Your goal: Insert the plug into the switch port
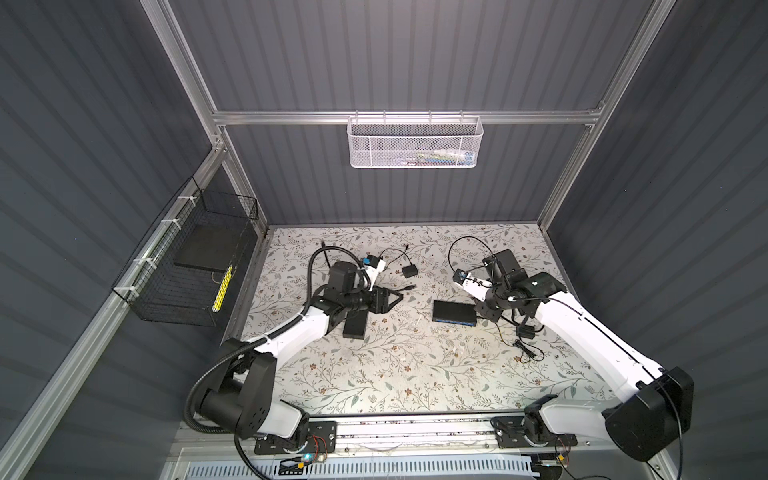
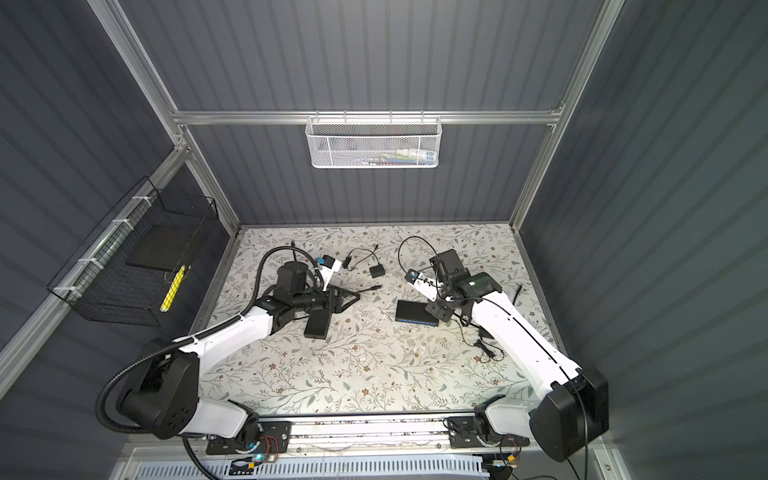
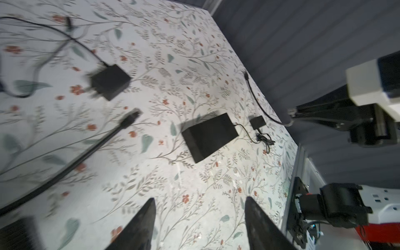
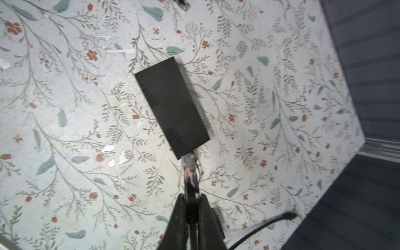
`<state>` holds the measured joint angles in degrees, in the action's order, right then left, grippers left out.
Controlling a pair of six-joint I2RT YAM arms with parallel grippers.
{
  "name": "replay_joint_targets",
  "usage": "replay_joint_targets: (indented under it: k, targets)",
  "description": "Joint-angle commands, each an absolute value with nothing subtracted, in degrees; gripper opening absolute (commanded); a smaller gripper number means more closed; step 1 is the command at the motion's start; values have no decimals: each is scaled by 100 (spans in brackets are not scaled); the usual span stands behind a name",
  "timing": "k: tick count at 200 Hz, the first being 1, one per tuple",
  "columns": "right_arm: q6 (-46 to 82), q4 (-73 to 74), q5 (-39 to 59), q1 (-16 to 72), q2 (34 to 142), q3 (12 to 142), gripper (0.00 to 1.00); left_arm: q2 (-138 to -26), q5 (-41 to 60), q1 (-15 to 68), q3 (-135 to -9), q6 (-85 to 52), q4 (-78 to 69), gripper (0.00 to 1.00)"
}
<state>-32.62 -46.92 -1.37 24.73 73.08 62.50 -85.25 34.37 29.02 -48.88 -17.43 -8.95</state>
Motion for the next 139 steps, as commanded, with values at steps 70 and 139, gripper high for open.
replay_joint_targets:
  k: [70, 139]
  targets:
    - [-2644, -4076, 1269, 2483, 7199, 5570, 1, -9655, 4182, 3942, -5510, -1997, -1937, 63]
    - [-2566, -3931, 1666, 2574, 7257, 5493, 2, -10125, 4486, 4247, -5735, -2242, -2537, 58]
